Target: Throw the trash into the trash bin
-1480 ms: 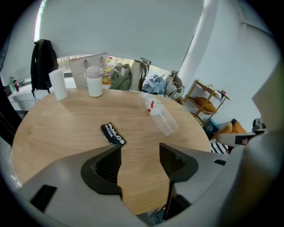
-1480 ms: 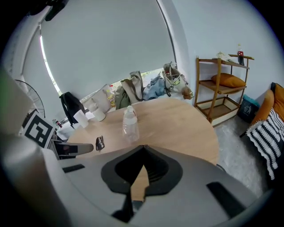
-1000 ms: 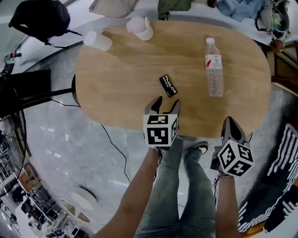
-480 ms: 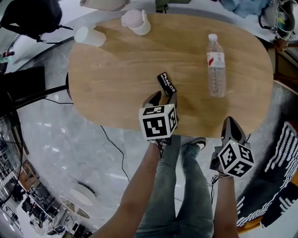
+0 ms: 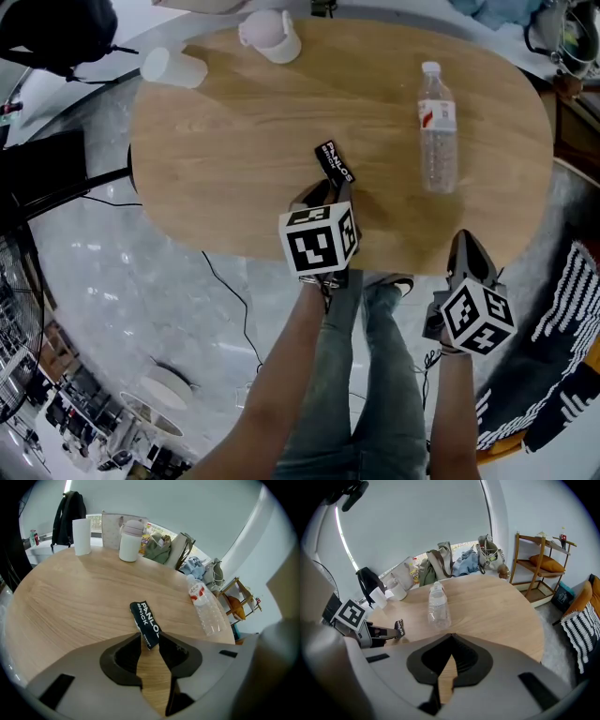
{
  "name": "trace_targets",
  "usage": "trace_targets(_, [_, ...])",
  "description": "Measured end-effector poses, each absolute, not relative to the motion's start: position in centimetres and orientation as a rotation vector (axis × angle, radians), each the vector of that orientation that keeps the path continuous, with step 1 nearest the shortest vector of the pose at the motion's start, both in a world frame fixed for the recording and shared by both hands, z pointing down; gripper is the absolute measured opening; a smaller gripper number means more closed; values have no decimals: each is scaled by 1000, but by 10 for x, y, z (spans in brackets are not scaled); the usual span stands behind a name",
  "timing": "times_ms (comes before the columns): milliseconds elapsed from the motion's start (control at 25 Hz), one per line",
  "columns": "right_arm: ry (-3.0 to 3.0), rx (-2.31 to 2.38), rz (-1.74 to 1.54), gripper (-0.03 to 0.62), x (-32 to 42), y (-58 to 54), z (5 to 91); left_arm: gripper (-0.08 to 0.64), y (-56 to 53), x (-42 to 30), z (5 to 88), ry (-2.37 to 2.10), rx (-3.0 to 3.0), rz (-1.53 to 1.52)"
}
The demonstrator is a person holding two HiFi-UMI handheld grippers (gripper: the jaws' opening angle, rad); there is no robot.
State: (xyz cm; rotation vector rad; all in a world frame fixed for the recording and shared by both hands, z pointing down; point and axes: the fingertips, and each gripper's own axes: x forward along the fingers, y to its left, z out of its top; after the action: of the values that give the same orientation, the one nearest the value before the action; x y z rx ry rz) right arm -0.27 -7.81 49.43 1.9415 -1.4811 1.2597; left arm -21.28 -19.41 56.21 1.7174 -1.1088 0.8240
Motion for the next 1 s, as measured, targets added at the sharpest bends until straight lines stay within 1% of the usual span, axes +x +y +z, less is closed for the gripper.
trace_targets(440, [-1471, 1963, 1273, 7, -5, -77, 493, 65, -197, -219, 567, -1115, 1708, 841])
trace_targets(1000, [-1450, 1982, 1284, 6, 5, -67, 494, 23, -197, -220, 570, -1115, 1708, 895])
